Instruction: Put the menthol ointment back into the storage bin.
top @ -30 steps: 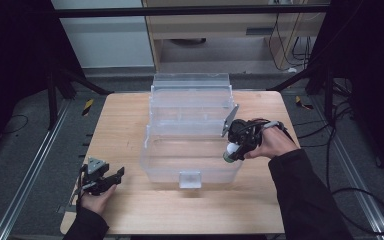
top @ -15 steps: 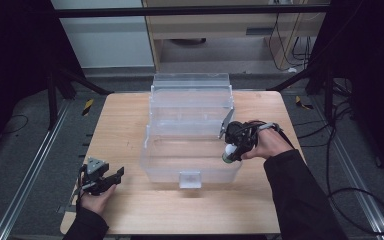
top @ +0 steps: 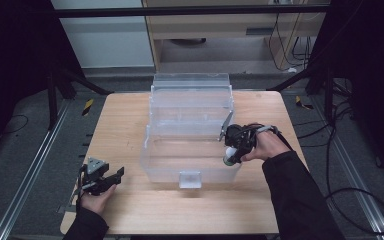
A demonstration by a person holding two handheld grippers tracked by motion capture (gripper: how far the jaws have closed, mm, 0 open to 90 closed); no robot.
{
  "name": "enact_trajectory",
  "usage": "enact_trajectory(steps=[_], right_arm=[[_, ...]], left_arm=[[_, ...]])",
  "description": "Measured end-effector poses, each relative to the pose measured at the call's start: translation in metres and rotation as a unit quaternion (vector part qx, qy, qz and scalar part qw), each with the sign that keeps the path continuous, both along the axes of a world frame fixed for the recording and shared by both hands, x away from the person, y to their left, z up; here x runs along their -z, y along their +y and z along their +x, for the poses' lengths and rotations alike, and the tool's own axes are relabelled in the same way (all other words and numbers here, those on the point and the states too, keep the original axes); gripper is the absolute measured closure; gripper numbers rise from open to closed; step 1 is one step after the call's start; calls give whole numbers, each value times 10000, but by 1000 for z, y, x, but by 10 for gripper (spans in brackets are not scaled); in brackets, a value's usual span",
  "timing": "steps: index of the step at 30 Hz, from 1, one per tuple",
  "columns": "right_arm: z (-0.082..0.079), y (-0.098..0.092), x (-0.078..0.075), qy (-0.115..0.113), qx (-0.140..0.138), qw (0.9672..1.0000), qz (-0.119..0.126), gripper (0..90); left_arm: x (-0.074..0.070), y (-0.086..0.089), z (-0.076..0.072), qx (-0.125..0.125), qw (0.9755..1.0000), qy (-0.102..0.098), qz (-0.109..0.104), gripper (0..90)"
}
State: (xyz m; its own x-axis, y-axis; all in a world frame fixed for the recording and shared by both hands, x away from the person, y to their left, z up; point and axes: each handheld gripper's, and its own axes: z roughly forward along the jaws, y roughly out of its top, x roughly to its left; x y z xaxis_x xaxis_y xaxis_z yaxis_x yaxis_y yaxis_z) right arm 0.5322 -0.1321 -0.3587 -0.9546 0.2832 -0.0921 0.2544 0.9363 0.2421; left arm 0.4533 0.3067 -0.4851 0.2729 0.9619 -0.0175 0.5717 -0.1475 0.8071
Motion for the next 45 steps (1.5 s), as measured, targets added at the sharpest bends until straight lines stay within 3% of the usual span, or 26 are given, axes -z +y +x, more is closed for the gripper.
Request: enact_trajectory(steps=[45], right_arm=[[3, 0, 22, 214, -1, 9995, -225, 501]], left_arm=[[0, 0, 0, 6, 10000, 16, -3, 368]])
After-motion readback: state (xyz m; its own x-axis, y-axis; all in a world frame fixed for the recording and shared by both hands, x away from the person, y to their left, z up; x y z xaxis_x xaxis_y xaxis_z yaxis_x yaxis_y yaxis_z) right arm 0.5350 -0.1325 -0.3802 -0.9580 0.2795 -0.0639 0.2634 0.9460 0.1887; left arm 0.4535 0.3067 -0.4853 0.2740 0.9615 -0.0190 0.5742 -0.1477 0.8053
